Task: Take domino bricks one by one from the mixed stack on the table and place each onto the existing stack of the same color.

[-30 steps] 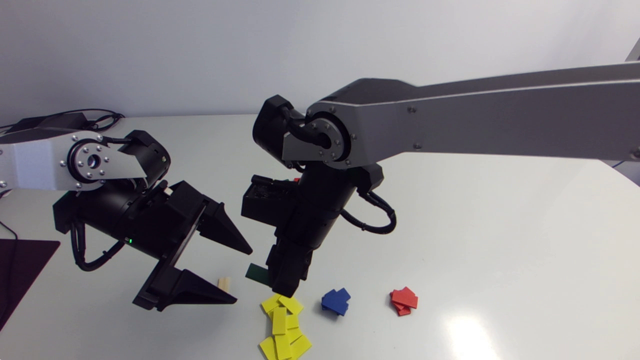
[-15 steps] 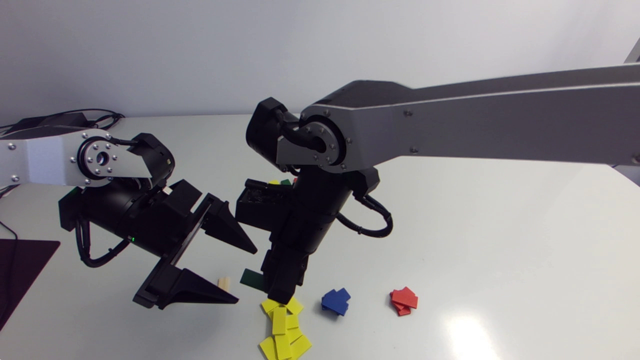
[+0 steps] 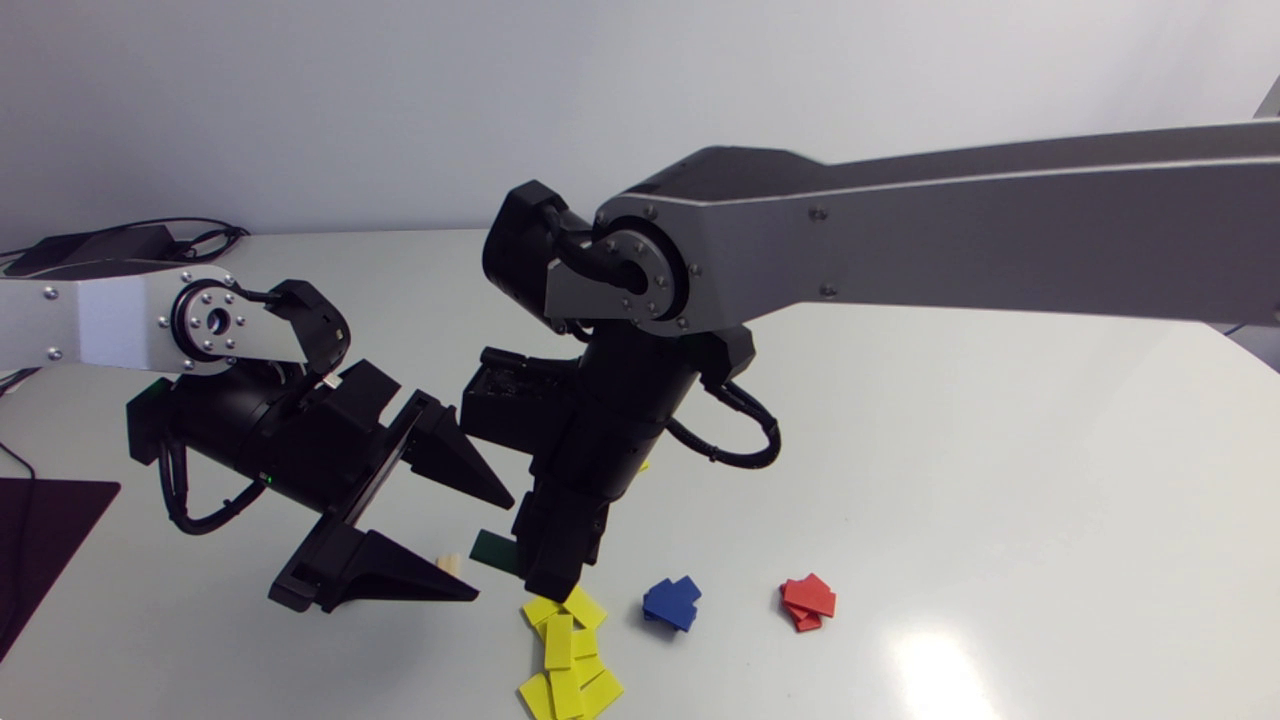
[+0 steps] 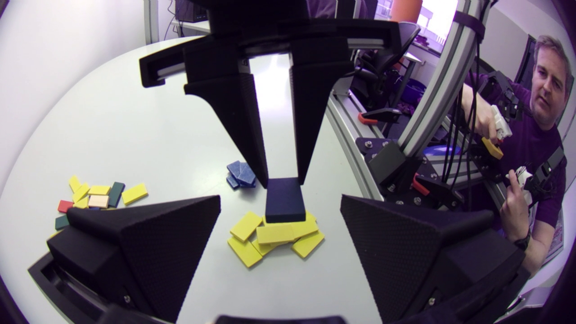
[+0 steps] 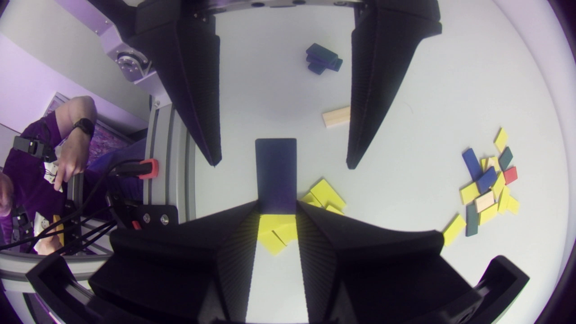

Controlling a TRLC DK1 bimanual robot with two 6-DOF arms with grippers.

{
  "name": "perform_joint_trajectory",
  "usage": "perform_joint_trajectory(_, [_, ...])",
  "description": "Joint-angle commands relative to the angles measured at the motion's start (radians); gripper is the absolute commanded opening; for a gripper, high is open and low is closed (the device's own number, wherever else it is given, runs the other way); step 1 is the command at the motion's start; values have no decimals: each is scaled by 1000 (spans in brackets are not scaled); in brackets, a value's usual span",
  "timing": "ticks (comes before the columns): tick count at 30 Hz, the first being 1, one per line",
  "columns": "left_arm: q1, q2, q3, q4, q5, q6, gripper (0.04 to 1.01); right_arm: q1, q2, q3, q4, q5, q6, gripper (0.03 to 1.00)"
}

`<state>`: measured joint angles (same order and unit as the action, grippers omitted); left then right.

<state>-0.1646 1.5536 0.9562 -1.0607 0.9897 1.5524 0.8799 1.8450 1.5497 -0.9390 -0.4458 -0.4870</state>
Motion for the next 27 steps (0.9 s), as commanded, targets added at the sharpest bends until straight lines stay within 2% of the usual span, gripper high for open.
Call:
perform_joint_trajectory(1, [8, 30, 35, -25, 26, 49, 923, 2, -9, 29, -12, -7, 8, 205])
perform_joint_trajectory(6, [10, 45, 47, -35, 32, 61, 921, 2, -3, 29, -12, -7, 7, 205])
perform_joint_trajectory(10, [11, 56, 59, -41, 41, 63, 866, -1, -1, 33, -12, -7, 5, 205])
perform_joint_trajectory(17, [11, 76, 75, -61, 52, 75, 613, -1, -3, 39, -15, -7, 5, 205])
perform_joint_trajectory(21, [16, 86, 82, -102, 52, 120, 593, -2, -7, 46, -23, -7, 7, 205])
perform_joint_trajectory(24, [20, 92, 88, -127, 52, 141, 469, 1, -7, 44, -24, -7, 7, 205])
perform_joint_trajectory(27, [23, 99, 93, -156, 53, 167, 420, 2, -9, 43, -24, -7, 8, 205])
